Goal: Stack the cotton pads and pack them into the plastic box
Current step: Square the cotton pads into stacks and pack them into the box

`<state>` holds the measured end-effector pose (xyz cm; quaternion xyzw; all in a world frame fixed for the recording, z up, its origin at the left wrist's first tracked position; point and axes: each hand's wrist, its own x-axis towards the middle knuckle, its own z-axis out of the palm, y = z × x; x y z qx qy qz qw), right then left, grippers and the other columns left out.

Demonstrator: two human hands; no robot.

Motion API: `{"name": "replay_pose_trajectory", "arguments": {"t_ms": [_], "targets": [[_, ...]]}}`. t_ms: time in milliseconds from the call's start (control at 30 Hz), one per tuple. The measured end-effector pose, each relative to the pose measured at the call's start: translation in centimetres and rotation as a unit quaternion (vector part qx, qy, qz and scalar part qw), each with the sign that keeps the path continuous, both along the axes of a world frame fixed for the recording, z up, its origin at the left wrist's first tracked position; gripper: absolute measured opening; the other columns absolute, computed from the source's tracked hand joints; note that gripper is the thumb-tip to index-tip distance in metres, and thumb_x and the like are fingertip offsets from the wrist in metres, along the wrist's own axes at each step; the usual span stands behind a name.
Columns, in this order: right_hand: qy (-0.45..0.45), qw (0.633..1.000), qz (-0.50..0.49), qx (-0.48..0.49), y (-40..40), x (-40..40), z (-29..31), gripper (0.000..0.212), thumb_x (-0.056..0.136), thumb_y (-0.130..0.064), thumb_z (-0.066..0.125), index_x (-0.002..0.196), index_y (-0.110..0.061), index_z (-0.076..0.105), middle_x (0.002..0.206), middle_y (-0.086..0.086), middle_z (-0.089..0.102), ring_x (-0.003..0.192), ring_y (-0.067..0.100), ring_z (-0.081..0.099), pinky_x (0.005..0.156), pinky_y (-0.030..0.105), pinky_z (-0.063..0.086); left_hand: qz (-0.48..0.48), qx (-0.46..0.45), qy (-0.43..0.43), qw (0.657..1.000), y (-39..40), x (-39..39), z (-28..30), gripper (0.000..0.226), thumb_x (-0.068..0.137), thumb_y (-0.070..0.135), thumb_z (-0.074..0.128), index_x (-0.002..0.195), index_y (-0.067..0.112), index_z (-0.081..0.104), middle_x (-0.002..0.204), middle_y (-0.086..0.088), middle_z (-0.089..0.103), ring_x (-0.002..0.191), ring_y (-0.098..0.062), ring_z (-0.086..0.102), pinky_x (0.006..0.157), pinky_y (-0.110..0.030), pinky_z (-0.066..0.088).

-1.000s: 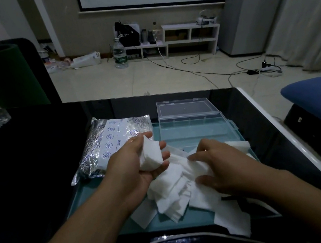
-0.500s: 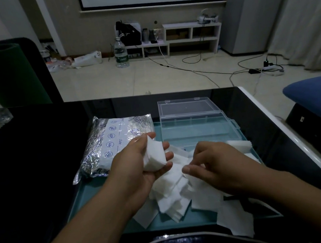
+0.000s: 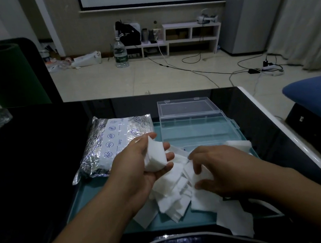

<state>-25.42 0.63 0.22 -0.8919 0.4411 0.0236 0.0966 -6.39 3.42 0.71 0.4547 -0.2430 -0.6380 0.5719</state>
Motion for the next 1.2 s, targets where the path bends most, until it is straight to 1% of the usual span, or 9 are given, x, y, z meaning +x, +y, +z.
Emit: {"name": "replay_pose_trajectory", "arguments": {"t_ms": [100, 167, 267, 400, 467, 567, 700, 933, 1200], "targets": [[0.029, 0.999, 0.018, -0.016, 0.1, -0.2, 0.3, 0.044, 0.079, -0.052, 0.069, 0.116, -0.032, 0.054, 0.135, -0.012, 0.046, 0.117, 0.014, 0.048, 0.098, 0.031, 0.041, -0.002, 0.001, -0.002, 1.000, 0.0, 0.0, 0.0, 0.025, 0.104, 0.026, 0.040, 0.110, 0.013, 0.060, 0.094, -0.018, 0.071, 0.063, -0.022, 0.070, 0.054, -0.031, 0.056], [0.037, 0.999, 0.027, -0.013, 0.2, -0.1, 0.6, 0.047, 0.078, -0.049, 0.071, 0.118, -0.032, 0.054, 0.136, -0.013, 0.044, 0.117, 0.012, 0.045, 0.100, 0.031, 0.039, -0.004, 0.003, -0.005, 1.000, 0.0, -0.1, 0.0, 0.025, 0.104, 0.026, 0.040, 0.110, 0.013, 0.060, 0.094, -0.018, 0.071, 0.064, -0.022, 0.070, 0.055, -0.032, 0.056], [0.002, 1.000, 0.015, -0.005, 0.3, -0.1, 0.8, 0.035, 0.082, -0.042, 0.071, 0.113, -0.034, 0.056, 0.132, -0.015, 0.045, 0.112, 0.007, 0.044, 0.099, 0.027, 0.039, -0.003, 0.004, -0.006, 1.000, 0.0, -0.1, 0.0, 0.025, 0.104, 0.027, 0.039, 0.109, 0.014, 0.060, 0.094, -0.018, 0.071, 0.066, -0.024, 0.070, 0.058, -0.033, 0.056], [-0.060, 0.998, -0.018, 0.010, 0.3, -0.4, 1.0, 0.030, 0.080, -0.042, 0.074, 0.106, -0.036, 0.060, 0.115, -0.020, 0.045, 0.095, -0.003, 0.039, 0.086, 0.018, 0.038, -0.002, 0.008, -0.011, 1.000, 0.0, -0.1, -0.2, 0.026, 0.104, 0.027, 0.040, 0.110, 0.014, 0.061, 0.098, -0.019, 0.071, 0.068, -0.024, 0.070, 0.058, -0.033, 0.055], [-0.062, 0.997, -0.027, 0.029, 0.3, -0.5, 0.9, 0.030, 0.079, -0.045, 0.074, 0.104, -0.035, 0.060, 0.113, -0.018, 0.045, 0.097, 0.000, 0.043, 0.088, 0.021, 0.040, -0.002, 0.009, -0.011, 1.000, 0.0, -0.1, -0.2, 0.025, 0.104, 0.027, 0.040, 0.110, 0.014, 0.061, 0.099, -0.019, 0.071, 0.068, -0.024, 0.070, 0.056, -0.033, 0.055], [-0.041, 0.998, -0.019, 0.040, 0.2, -0.5, 0.4, 0.032, 0.079, -0.047, 0.073, 0.105, -0.033, 0.061, 0.120, -0.014, 0.047, 0.110, 0.007, 0.044, 0.098, 0.029, 0.040, -0.002, 0.011, -0.010, 1.000, 0.0, -0.2, -0.3, 0.025, 0.104, 0.026, 0.040, 0.110, 0.014, 0.061, 0.098, -0.019, 0.071, 0.066, -0.023, 0.070, 0.055, -0.032, 0.055], [-0.028, 0.999, -0.019, 0.039, 0.0, -0.4, 0.2, 0.030, 0.079, -0.047, 0.073, 0.102, -0.034, 0.059, 0.127, -0.014, 0.046, 0.117, 0.008, 0.040, 0.102, 0.031, 0.039, 0.001, 0.012, -0.010, 1.000, 0.0, -0.2, -0.3, 0.025, 0.104, 0.026, 0.040, 0.110, 0.014, 0.061, 0.099, -0.019, 0.071, 0.067, -0.024, 0.070, 0.055, -0.032, 0.055], [-0.048, 0.997, -0.025, 0.049, 0.3, -0.4, 0.7, 0.034, 0.077, -0.048, 0.075, 0.101, -0.036, 0.055, 0.118, -0.016, 0.039, 0.105, 0.004, 0.042, 0.094, 0.025, 0.042, 0.000, 0.012, -0.010, 1.000, 0.0, -0.2, -0.2, 0.025, 0.104, 0.026, 0.040, 0.110, 0.013, 0.061, 0.099, -0.019, 0.070, 0.065, -0.024, 0.069, 0.054, -0.032, 0.055], [-0.167, 0.984, -0.059, 0.017, 0.1, -1.2, 1.7, 0.030, 0.071, -0.055, 0.074, 0.090, -0.040, 0.056, 0.105, -0.020, 0.046, 0.091, -0.001, 0.050, 0.082, 0.020, 0.047, 0.004, 0.011, -0.022, 1.000, 0.1, -0.2, -0.1, 0.025, 0.104, 0.026, 0.039, 0.107, 0.015, 0.062, 0.100, -0.019, 0.070, 0.069, -0.025, 0.068, 0.057, -0.033, 0.053]]}}
